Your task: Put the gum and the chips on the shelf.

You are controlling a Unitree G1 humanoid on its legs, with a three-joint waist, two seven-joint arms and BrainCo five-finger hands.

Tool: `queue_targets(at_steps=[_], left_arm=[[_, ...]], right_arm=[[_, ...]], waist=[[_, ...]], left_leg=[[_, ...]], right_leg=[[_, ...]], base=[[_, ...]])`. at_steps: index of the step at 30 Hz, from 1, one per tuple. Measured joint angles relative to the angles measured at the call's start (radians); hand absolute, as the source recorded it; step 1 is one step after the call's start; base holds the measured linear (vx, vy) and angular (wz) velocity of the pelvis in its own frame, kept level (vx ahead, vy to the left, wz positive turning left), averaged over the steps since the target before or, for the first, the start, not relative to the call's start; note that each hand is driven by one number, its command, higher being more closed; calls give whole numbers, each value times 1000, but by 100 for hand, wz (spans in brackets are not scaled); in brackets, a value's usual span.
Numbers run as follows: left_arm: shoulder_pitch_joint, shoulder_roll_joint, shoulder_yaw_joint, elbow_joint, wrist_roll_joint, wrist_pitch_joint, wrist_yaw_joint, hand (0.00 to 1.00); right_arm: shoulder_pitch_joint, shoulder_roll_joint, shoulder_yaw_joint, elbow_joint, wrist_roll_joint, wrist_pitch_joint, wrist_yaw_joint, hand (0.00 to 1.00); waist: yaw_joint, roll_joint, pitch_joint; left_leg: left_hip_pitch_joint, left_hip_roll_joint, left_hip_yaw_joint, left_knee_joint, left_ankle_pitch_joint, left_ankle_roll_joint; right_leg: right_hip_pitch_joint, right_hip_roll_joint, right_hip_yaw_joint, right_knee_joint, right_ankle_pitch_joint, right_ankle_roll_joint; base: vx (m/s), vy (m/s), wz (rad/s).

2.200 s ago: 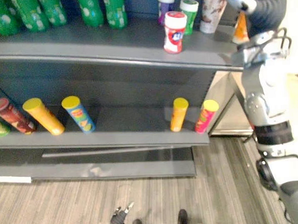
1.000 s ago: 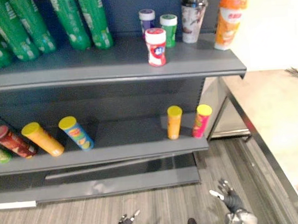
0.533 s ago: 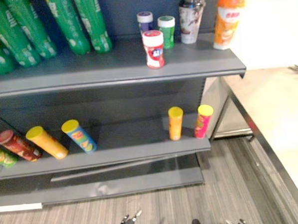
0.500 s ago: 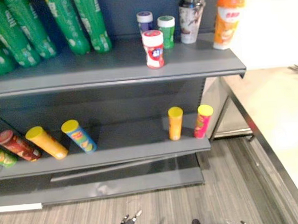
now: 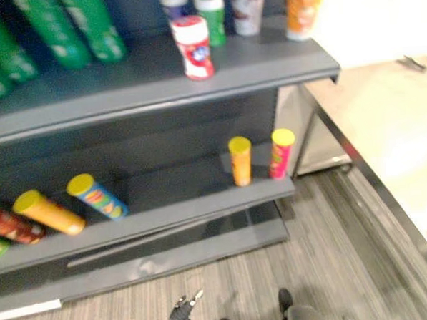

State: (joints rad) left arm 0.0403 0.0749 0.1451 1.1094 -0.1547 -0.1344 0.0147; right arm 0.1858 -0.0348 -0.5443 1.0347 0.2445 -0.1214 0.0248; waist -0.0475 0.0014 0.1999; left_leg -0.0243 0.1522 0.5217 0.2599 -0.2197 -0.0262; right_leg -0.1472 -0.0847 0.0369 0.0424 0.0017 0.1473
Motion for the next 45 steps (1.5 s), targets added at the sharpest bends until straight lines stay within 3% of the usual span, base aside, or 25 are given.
queue_targets(at_steps=[1,2,4,7,10,11,14,17,28,31,33,34,35,37,40,42,43,45], left_arm=[[-2,1,0,-5,1,-1,0,0],[-5,4,0,-10,3,-7,1,0],[-16,14,-2,-15,3,-8,1,0],[-9,31,-33,-26,2,-9,-6,0],[-9,49,-32,-36,1,-10,-21,0],[-9,51,-27,-35,1,-9,-20,0],[-3,32,-23,-32,1,-9,-21,0],[-3,-3,-22,-33,3,-10,-24,0],[21,-1,25,-32,0,-8,-18,0],[15,-4,54,-32,-7,-8,-17,0],[26,-7,56,-47,-60,-9,-18,0],[28,-6,48,-55,-83,-10,-17,0],[29,-11,39,-57,-102,-10,-16,0],[36,-14,10,-57,-110,-14,-15,0],[33,-13,8,-58,-111,-22,-16,0],[34,-18,9,-57,-112,-31,-11,0],[35,-18,10,-55,-112,-31,-8,0],[31,-13,9,-51,-111,-31,1,0]], right_arm=[[-2,1,1,-8,0,1,-1,0],[-23,12,9,-4,0,2,1,0],[-31,22,33,13,0,12,-3,0],[-29,22,56,32,0,13,-17,0],[-56,30,81,36,0,12,-19,0],[-77,32,83,37,0,12,-19,0],[-106,15,94,32,0,9,-20,0],[-104,-6,100,33,0,8,-20,0],[-58,6,39,44,18,7,-21,0],[-46,11,45,46,42,5,-21,0],[-44,6,52,50,45,-3,-21,0],[-45,-9,58,51,52,-15,-22,0],[-54,-27,64,55,52,-16,-22,0],[-56,-55,63,64,52,-22,-23,0],[-44,-64,52,76,52,-21,-28,0],[-25,-65,41,77,52,-21,-34,0],[-21,-65,41,77,53,-22,-35,0],[-12,-41,40,75,58,-22,-29,0]], waist=[[0,19,1],[0,24,36],[-2,37,65],[-2,24,57],[0,-19,51],[4,-30,51],[7,-14,53],[-9,10,47],[-36,6,43],[-33,4,43],[-30,0,42],[-28,-11,47],[-27,-6,48],[-29,6,44],[-28,9,44],[-21,15,44],[-14,17,39],[-8,0,15]], left_leg=[[-3,7,37,-6,0,7],[5,42,107,0,-7,17],[38,71,188,-27,-2,17],[69,67,319,-83,23,12],[80,37,420,-116,55,6],[80,34,461,-116,62,-2],[104,47,511,-116,93,-23],[116,86,511,-93,97,-32],[115,145,493,-38,97,-47],[120,226,505,91,75,-55],[78,280,358,235,92,-31],[22,251,164,259,65,-46],[6,183,11,213,38,-64],[-16,102,-122,117,31,-67],[-63,67,-226,9,46,-82],[-77,36,-349,-79,112,-111],[-64,25,-360,-75,133,-108],[-55,-13,-330,-63,110,-74]], right_leg=[[0,-10,-45,-15,-9,-1],[-20,-36,-182,39,-23,-43],[-21,-67,-360,177,-58,-97],[56,-109,-445,212,-58,-85],[153,-129,-483,73,26,-63],[162,-121,-491,9,25,-61],[160,-97,-497,-28,12,-43],[172,-67,-492,-31,0,-57],[129,-70,-499,119,-119,-92],[123,-37,-461,151,-150,-117],[131,-16,-411,162,-157,-139],[133,-18,-373,169,-162,-147],[135,-25,-320,169,-162,-147],[137,-25,-240,169,-163,-144],[133,-20,-191,169,-171,-131],[131,-12,-131,178,-184,-101],[133,-8,-103,182,-188,-90],[134,-30,-30,160,-181,-71]], base=[[-211,217,-161],[-165,171,-139],[-69,166,-164],[-10,97,-136],[-18,-96,-112],[-38,-158,-86],[-54,-207,-76],[-74,-118,-23],[-113,-10,3],[8,-79,-33],[23,-119,-64],[59,-34,-98],[62,7,-109],[63,72,-121],[95,130,-74],[165,232,-83],[169,196,-99],[219,224,-79]])
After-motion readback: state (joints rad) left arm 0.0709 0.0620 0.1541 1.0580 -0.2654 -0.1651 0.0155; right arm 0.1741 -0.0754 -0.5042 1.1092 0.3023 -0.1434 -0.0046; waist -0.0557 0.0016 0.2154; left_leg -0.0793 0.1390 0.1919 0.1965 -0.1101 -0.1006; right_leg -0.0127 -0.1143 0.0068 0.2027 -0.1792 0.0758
